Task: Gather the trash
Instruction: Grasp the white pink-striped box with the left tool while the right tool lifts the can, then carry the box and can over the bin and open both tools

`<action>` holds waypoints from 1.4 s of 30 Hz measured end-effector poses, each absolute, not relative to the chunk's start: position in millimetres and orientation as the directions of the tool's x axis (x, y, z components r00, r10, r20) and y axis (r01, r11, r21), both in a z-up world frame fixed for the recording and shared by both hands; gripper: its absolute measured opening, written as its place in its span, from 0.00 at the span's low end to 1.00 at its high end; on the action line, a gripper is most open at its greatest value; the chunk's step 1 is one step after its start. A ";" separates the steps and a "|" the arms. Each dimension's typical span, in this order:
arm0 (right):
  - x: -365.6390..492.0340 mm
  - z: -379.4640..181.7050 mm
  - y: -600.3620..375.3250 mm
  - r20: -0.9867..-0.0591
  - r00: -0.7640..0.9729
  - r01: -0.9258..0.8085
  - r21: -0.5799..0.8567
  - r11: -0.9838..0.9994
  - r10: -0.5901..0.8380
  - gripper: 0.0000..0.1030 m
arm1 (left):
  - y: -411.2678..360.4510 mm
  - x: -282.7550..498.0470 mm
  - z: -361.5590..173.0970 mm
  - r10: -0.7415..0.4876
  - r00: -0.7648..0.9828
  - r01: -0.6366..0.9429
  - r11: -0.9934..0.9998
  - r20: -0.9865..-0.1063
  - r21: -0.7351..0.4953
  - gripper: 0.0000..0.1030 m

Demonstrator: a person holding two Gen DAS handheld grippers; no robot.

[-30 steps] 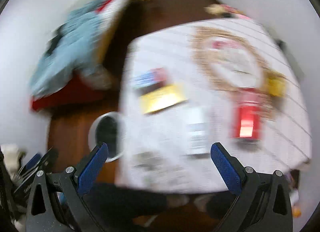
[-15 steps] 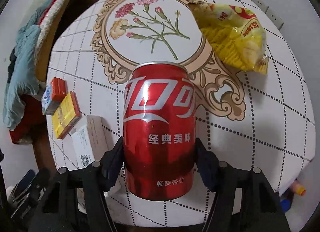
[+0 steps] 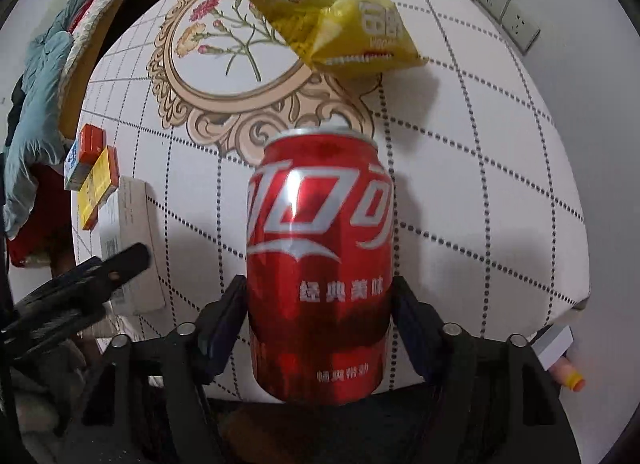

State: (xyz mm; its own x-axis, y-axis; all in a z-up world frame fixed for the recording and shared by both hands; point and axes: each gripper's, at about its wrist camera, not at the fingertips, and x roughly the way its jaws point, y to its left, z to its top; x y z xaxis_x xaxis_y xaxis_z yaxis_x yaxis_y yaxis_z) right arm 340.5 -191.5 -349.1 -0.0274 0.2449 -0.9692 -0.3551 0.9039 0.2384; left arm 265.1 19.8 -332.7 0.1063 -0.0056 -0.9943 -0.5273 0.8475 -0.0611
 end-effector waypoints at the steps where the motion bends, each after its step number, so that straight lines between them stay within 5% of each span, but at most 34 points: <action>1: 342.0 -348.1 -192.9 -0.968 -0.022 -0.353 0.240 0.904 0.249 0.72 | 19.3 265.9 -334.6 0.000 0.100 -0.527 0.848 -0.995 -0.054 0.53; 3: 344.1 -348.2 -192.6 -0.968 -0.018 -0.351 0.239 0.905 0.249 0.72 | 20.0 265.6 -336.5 0.014 0.103 -0.534 0.844 -0.995 -0.044 0.43; 13: 348.2 -354.0 -177.4 -0.967 -0.008 -0.358 0.241 0.902 0.255 0.66 | 17.5 247.9 -322.7 0.094 0.157 -0.524 0.852 -0.983 -0.002 0.41; 23: 328.4 -308.1 -174.1 -0.928 0.044 -0.379 0.327 0.865 0.370 0.65 | 12.9 210.6 -235.3 0.191 0.344 -0.524 0.852 -0.919 -0.019 0.41; 34: 277.2 -200.6 -88.6 -0.835 0.077 -0.556 0.417 0.719 0.544 0.65 | 119.9 132.4 -138.9 0.275 0.473 -0.605 0.792 -0.837 -0.081 0.41; 42: 204.1 -192.2 52.7 -0.808 -0.079 -0.681 0.471 0.560 0.584 0.65 | 229.8 33.8 -158.8 0.365 0.352 -0.743 0.669 -0.862 -0.019 0.41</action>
State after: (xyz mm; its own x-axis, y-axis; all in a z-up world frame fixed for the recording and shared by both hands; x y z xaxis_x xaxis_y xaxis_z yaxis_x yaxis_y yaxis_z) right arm 204.1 52.7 -192.2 -0.0790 0.5837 -0.8081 -0.6810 0.5604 0.4713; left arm 33.8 229.8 -158.8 0.3515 0.3651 -0.8621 -0.7428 0.6693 -0.0194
